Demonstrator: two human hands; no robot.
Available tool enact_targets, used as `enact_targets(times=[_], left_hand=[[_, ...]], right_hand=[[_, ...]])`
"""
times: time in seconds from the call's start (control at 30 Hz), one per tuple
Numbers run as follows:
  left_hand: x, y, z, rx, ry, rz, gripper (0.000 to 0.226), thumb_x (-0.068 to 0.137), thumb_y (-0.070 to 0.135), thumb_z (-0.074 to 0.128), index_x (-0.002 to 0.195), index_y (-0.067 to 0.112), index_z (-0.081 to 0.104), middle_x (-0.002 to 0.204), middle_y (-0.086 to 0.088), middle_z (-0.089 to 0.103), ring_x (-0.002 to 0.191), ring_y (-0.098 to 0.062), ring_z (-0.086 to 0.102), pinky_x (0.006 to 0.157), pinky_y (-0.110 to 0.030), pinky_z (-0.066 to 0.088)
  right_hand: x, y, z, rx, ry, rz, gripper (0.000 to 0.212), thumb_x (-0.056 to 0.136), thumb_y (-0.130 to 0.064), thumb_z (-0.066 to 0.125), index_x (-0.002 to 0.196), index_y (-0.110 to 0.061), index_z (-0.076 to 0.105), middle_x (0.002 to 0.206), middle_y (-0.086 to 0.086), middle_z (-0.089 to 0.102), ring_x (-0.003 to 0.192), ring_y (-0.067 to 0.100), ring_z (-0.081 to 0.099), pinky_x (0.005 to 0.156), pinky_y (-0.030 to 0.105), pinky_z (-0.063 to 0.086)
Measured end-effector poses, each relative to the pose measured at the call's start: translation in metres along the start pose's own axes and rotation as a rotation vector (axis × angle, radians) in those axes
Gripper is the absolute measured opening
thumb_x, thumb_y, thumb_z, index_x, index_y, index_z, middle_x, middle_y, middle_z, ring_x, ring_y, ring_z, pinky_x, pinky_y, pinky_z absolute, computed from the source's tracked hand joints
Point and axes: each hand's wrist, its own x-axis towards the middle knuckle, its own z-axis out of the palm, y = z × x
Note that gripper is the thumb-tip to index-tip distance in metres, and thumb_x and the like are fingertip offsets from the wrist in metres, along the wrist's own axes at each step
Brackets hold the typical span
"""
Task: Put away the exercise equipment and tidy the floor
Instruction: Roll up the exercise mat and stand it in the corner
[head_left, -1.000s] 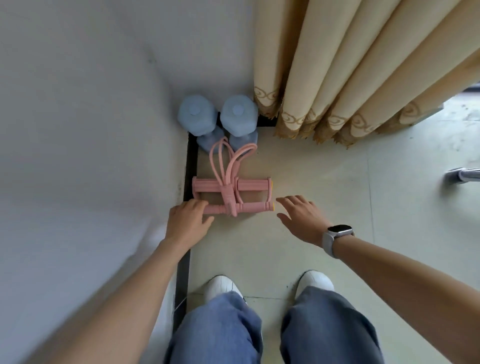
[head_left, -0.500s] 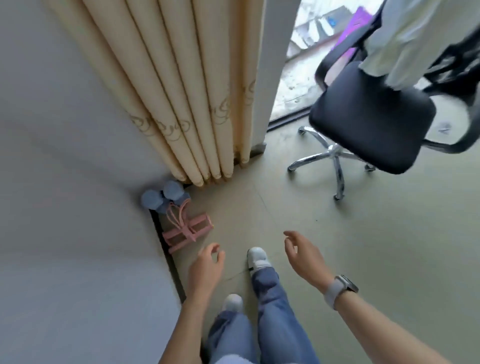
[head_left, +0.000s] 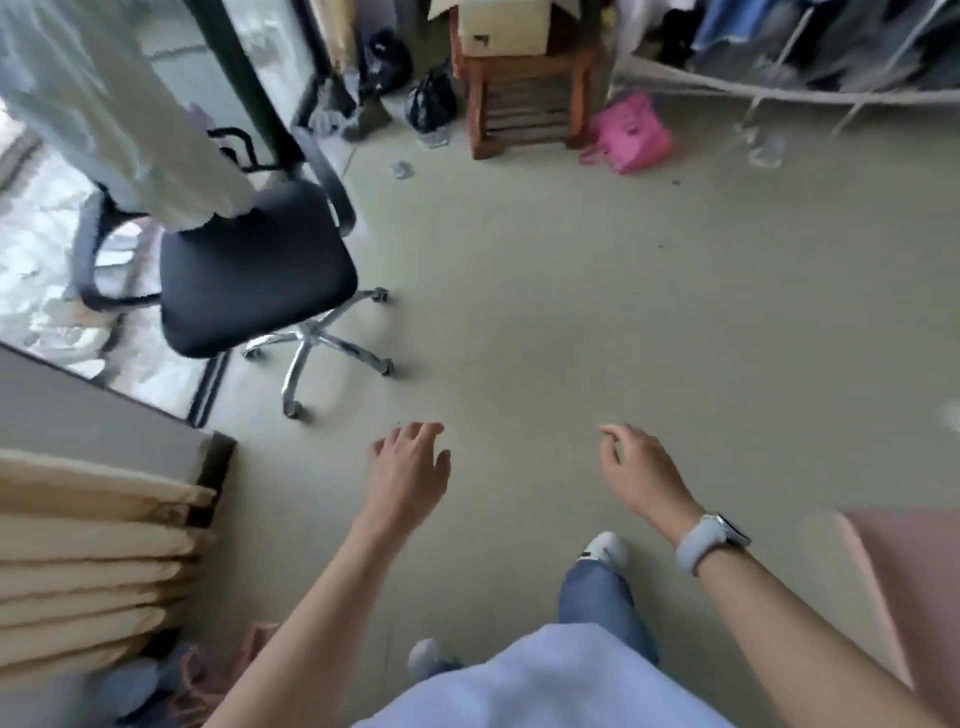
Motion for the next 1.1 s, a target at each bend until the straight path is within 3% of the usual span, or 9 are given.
enact_targets(times=[0.2,0.33,0.57,0.67,0.9,1.1], left_hand=[[0.081,0.218,0.040,0.167,-0.191,0.231,0.039,0.094,0.031,0.043,0.133,0.023,0.044,0.139,-0.001,0.047,0.129,-0.022,0.041,0.107,-0.036,0.027],[0.110,0.381,0.055,0.212,-0.233,0.518,0.039,0.095,0.030,0.042,0.133,0.022,0.045,0.139,0.000,0.047,0.129,-0.020,0.040,0.107,-0.036,0.025],[0.156,0.552,0.099,0.342,-0.417,0.746,0.041,0.096,0.031,0.040,0.135,0.023,0.041,0.142,0.000,0.043,0.131,-0.021,0.037,0.109,-0.035,0.025],[0.195,0.628,0.124,0.385,-0.457,0.810,0.041,0.096,0.030,0.039,0.136,0.023,0.040,0.144,0.000,0.041,0.132,-0.021,0.037,0.110,-0.036,0.025],[0.304,0.858,0.151,0.416,-0.447,0.996,0.041,0.096,0.031,0.039,0.136,0.022,0.041,0.142,0.000,0.043,0.131,-0.021,0.038,0.109,-0.036,0.026],[0.337,1.056,0.170,0.444,-0.448,1.186,0.040,0.096,0.030,0.040,0.135,0.021,0.042,0.139,-0.002,0.046,0.128,-0.022,0.041,0.107,-0.036,0.027]], right_hand=[[0.034,0.166,-0.125,0.045,0.114,0.303,0.034,0.094,-0.019,0.039,0.125,-0.010,0.051,0.129,0.014,0.054,0.121,0.033,0.046,0.098,0.040,0.039],[0.039,0.255,-0.206,0.088,0.221,0.474,0.033,0.093,-0.021,0.041,0.122,-0.010,0.052,0.124,0.014,0.058,0.118,0.033,0.049,0.094,0.041,0.041],[0.077,0.360,-0.263,0.187,0.295,0.638,0.027,0.089,-0.020,0.042,0.106,-0.007,0.060,0.102,0.021,0.066,0.100,0.037,0.061,0.084,0.046,0.050],[0.117,0.406,-0.298,0.214,0.343,0.693,0.040,0.081,-0.027,0.035,0.101,-0.006,0.062,0.096,0.021,0.068,0.092,0.038,0.064,0.081,0.047,0.051],[0.234,0.511,-0.456,0.232,0.364,0.883,0.032,0.094,-0.024,0.037,0.120,-0.013,0.052,0.119,0.013,0.060,0.112,0.032,0.053,0.092,0.040,0.044],[0.284,0.590,-0.574,0.339,0.473,0.961,0.037,0.096,-0.024,0.033,0.129,-0.015,0.047,0.132,0.008,0.053,0.124,0.026,0.046,0.103,0.040,0.037]])
